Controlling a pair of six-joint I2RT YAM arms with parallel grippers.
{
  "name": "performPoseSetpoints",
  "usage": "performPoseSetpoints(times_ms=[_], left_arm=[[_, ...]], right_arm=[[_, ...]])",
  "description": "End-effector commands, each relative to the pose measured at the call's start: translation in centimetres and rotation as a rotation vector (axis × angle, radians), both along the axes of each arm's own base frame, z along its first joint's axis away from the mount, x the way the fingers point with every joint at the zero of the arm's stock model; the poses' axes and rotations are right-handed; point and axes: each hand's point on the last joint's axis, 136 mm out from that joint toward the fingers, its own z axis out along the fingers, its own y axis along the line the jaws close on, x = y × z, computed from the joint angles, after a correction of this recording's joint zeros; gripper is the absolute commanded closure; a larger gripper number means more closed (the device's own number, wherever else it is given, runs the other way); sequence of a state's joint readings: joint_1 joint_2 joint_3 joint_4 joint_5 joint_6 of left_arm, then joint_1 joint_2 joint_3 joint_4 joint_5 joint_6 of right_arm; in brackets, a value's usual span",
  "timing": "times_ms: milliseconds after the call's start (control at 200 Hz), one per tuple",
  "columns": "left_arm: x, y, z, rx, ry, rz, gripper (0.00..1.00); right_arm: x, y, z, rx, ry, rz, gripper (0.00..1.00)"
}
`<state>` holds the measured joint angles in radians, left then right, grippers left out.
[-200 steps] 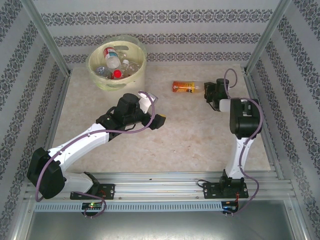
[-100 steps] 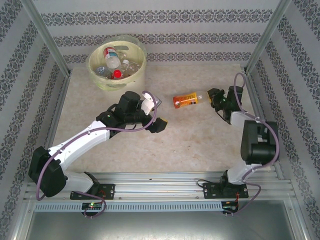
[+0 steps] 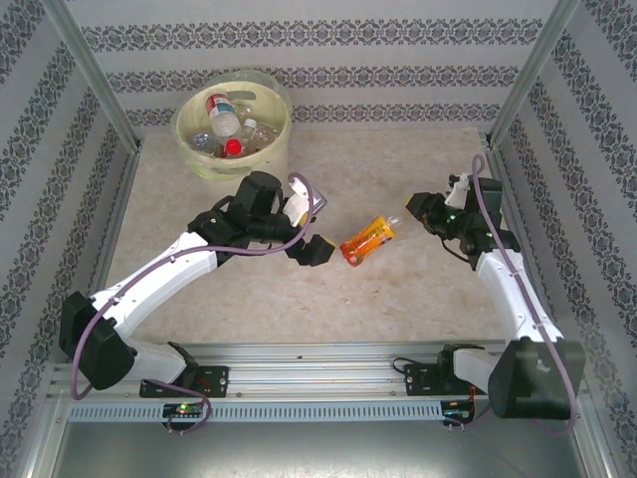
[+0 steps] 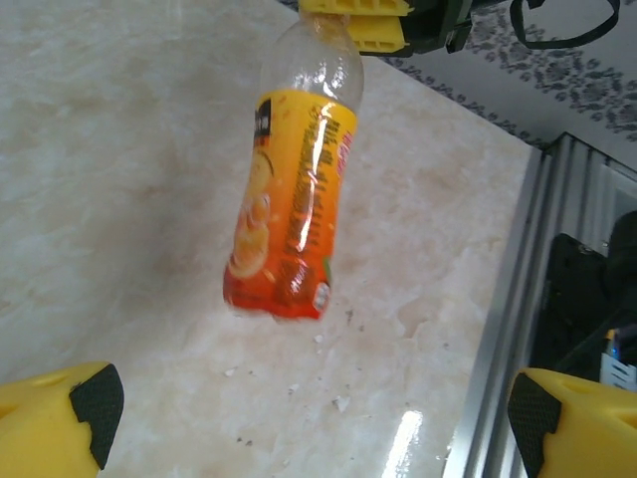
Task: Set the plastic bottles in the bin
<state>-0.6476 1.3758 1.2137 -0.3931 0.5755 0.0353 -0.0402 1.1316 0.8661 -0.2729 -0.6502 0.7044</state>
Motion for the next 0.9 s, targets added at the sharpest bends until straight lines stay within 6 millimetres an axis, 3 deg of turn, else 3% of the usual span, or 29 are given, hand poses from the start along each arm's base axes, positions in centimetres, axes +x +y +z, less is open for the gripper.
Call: performPoseSetpoints(times_ms=[0, 210, 400, 550, 689, 894], left_arm=[[-2.3, -2.0, -0.5, -0.005, 0.048, -0.127, 0.00], [-4.6, -4.8, -1.2, -0.028, 0.071, -0.228, 0.00], [-4.8, -6.0, -2.3, -0.009, 0.097, -0.232, 0.01], [-4.7, -6.8, -2.5, -0.023, 0.117, -0.225, 0.12], [-4.2, -7.0, -2.9, -0.017, 0.128, -0.198, 0.13], [-4.3, -7.2, -2.4, -0.046, 0.135, -0.196, 0.35]], right_arm=[[-2.9, 2.4, 2.0, -0.010, -0.023, 0.147, 0.78], [-4.8, 5.2, 4.2, 0.006, -0.068, 0.254, 0.78], [-6.1, 7.2, 5.2, 0.026, -0.098, 0.337, 0.78], [-6.9, 8.0, 5.3, 0.029, -0.107, 0.371, 0.78], [-7.1, 8.1, 5.3, 0.030, -0.109, 0.376, 0.78], [-7.0, 7.9, 4.8, 0.010, -0.096, 0.362, 0.75]])
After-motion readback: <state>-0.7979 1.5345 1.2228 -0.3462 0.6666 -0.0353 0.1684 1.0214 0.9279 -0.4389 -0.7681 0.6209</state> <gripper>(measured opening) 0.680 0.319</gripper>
